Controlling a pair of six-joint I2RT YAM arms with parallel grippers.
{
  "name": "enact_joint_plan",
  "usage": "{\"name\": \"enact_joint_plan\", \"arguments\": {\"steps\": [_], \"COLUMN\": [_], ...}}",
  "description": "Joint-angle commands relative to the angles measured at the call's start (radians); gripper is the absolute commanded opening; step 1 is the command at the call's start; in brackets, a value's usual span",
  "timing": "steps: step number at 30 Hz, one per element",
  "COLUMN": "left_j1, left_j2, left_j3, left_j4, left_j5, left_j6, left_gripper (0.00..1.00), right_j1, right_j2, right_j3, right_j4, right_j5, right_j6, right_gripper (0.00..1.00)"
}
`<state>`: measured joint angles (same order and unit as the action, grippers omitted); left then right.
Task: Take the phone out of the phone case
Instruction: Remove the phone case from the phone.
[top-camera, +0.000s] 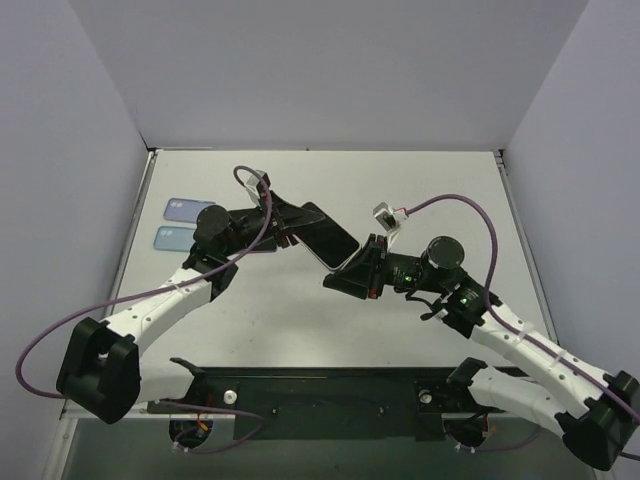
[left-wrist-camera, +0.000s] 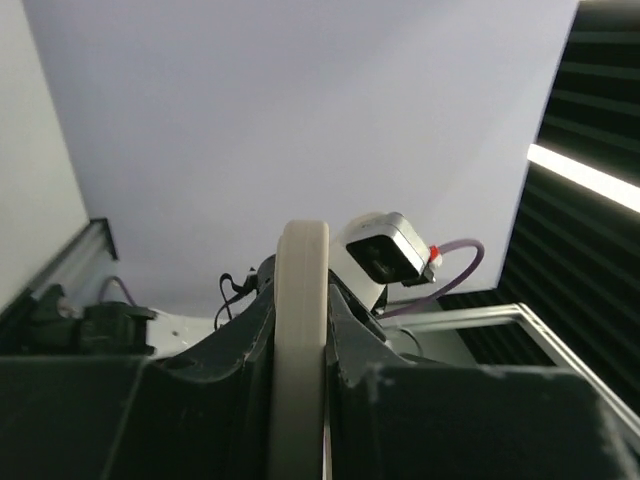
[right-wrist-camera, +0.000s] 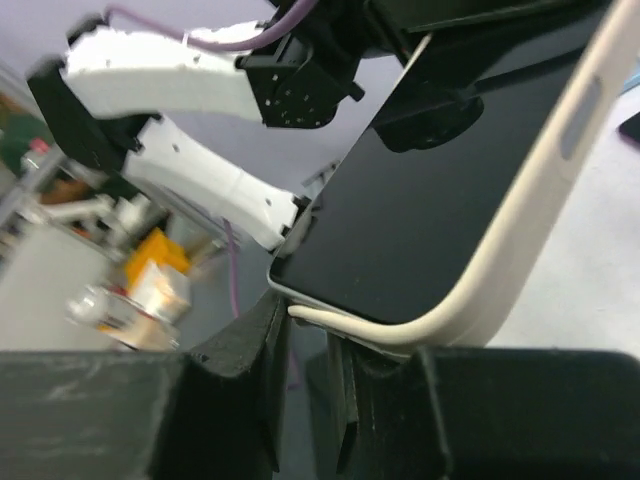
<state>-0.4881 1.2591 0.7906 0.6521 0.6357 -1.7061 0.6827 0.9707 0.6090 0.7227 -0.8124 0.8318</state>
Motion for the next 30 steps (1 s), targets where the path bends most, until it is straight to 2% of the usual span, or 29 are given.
{"name": "enact_joint_plan", "arguments": {"steps": [1,2,6,9,11,12,13,14,15,18,19,20,22,24,26,30], "left_j1": [-0.03,-0.038,-0.076,-0.092,-0.09,-0.086,-0.083,-0.07,-0.061,-0.012,0.005,0.012,0.037,0.054,0.056,0.051], "left_j2": [-0.049,-0.064,-0.084,-0.076,-0.086,-0.09,-0.108,-0.116,-0.136,-0.167,-0.174,-0.167,-0.138,-0.103,-0.061,-0.05], "left_j3": [0.004,0.006,0.024,0.045,0.042,0.044,0.048,0.064,0.073,0.152,0.169,0.194,0.222,0.219,0.229,0.225], "left_j4": [0.322,0.314,0.296,0.302,0.293,0.255,0.213,0.126,0.075,-0.221,-0.268,-0.31,-0.339,-0.28,-0.25,-0.218], "left_j5": [0.116,0.11,0.097,0.117,0.12,0.117,0.116,0.114,0.117,0.113,0.116,0.142,0.22,0.318,0.398,0.47], "left_j6": [-0.319,-0.313,-0.306,-0.302,-0.268,-0.238,-0.155,-0.107,0.013,0.276,0.403,0.454,0.581,0.585,0.585,0.594], "left_gripper": [0.0,0.0,0.0,0.0,0.0,0.0,0.0,0.0,0.0,0.0,0.0,0.0,0.0,0.0,0.0,0.0], "right_j1": [0.071,0.072,0.072,0.063,0.039,0.017,0.006,-0.023,-0.038,-0.077,-0.077,-0.074,-0.065,-0.046,-0.035,-0.026], "right_j2": [-0.072,-0.064,-0.052,-0.055,-0.052,-0.053,-0.058,-0.061,-0.07,-0.101,-0.115,-0.122,-0.139,-0.161,-0.174,-0.144], "right_j3": [0.169,0.195,0.206,0.19,0.192,0.193,0.19,0.183,0.166,0.114,0.088,0.074,0.032,0.032,0.05,0.11], "right_j4": [-0.687,-0.747,-0.77,-0.732,-0.701,-0.701,-0.704,-0.703,-0.694,-0.64,-0.602,-0.574,-0.481,-0.477,-0.47,-0.445], "right_j5": [0.143,0.174,0.32,0.448,0.398,0.319,0.276,0.204,0.158,-0.003,-0.031,-0.097,-0.172,-0.172,-0.165,-0.177], "right_j6": [-0.655,-0.674,-0.746,-0.7,-0.646,-0.617,-0.6,-0.558,-0.536,-0.403,-0.351,-0.317,-0.258,-0.258,-0.254,-0.241], "right_gripper": [0.0,0.0,0.0,0.0,0.0,0.0,0.16,0.22,0.32,0.48,0.53,0.57,0.6,0.66,0.67,0.66]}}
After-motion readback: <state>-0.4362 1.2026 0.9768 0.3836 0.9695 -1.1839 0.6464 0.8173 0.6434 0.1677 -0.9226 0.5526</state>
